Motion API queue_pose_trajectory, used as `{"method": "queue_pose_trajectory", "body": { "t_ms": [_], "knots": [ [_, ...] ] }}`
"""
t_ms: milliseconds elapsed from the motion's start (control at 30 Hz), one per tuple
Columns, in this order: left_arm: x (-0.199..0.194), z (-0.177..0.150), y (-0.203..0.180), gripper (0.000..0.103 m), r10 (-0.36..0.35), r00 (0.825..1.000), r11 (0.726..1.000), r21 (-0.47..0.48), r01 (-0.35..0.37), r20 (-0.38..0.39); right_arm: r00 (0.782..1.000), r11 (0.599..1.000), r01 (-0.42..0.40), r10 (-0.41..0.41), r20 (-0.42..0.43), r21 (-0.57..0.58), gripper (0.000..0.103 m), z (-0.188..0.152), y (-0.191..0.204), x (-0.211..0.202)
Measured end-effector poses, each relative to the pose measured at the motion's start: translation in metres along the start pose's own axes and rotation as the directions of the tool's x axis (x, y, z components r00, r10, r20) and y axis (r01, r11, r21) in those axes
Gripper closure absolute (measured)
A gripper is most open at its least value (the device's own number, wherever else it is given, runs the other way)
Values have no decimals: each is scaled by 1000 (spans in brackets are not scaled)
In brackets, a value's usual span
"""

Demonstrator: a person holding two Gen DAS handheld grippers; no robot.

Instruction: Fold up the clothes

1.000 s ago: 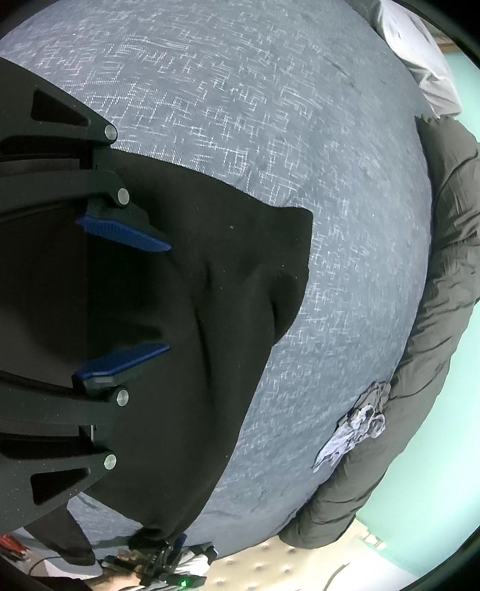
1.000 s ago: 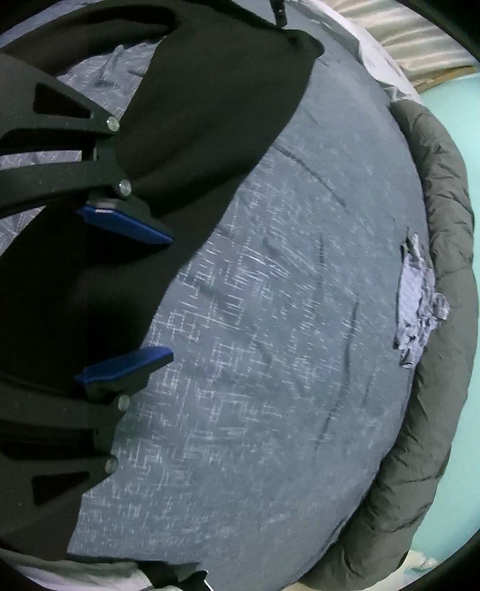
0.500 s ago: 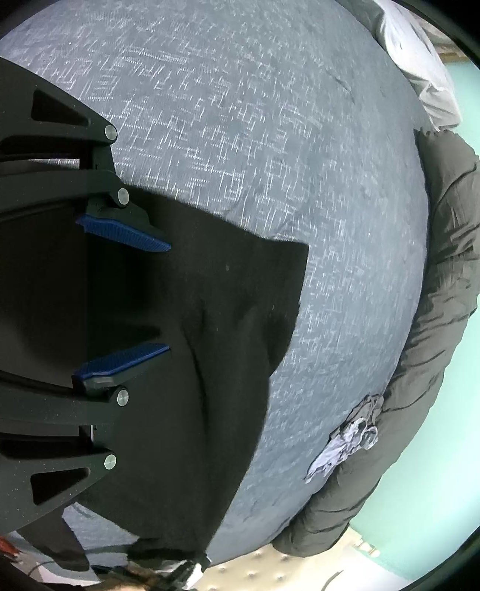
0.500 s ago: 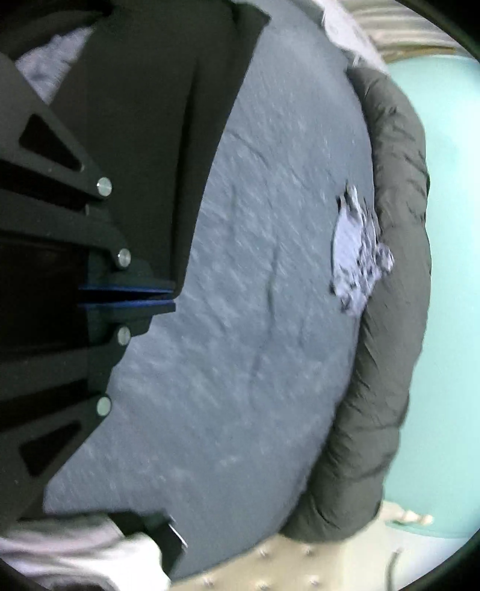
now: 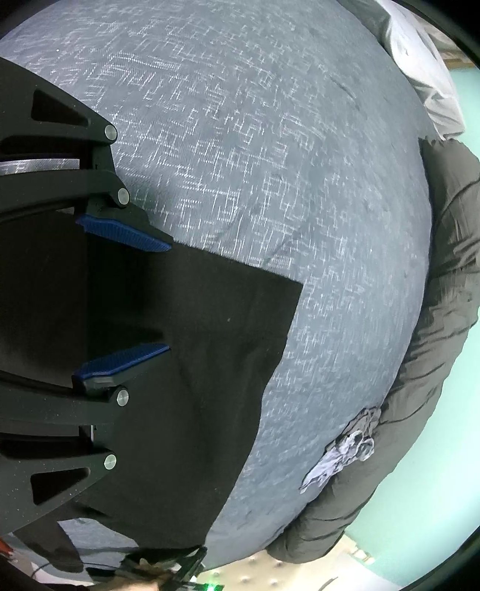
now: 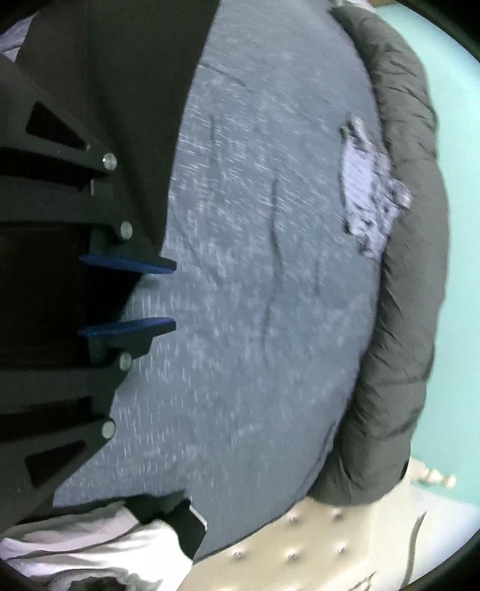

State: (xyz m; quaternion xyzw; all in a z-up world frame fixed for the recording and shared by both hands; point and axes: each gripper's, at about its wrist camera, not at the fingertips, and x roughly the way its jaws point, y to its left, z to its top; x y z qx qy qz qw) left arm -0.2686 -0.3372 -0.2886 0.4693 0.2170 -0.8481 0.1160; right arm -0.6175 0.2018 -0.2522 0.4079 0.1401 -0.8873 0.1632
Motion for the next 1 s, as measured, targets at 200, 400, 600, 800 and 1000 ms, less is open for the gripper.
{"method": "queue_pose_trajectory", "body": {
  "t_ms": [200, 400, 600, 800, 1000],
  "knots": [
    [11, 19, 7, 40, -20, 999, 998, -57, 22, 32, 998, 996, -55, 55, 13, 69, 78, -12, -22, -9],
    [29, 47, 5, 37, -31, 998, 997, -70, 35, 52, 994, 984, -101, 96, 43, 144, 69, -35, -65, -29],
    [51, 59, 15, 37, -76, 997, 987, -138, 80, 34, 999, 971, -44, 36, 36, 234, 57, -46, -120, -36],
    [54, 59, 8, 68, -25, 999, 996, -86, 29, 38, 1000, 960, -4, 3, 4, 281, 52, -62, -149, -37],
    [44, 58, 17, 102, -5, 998, 998, -69, 9, 57, 992, 960, 87, -60, -107, 267, 49, -82, -165, -20]
  ]
}}
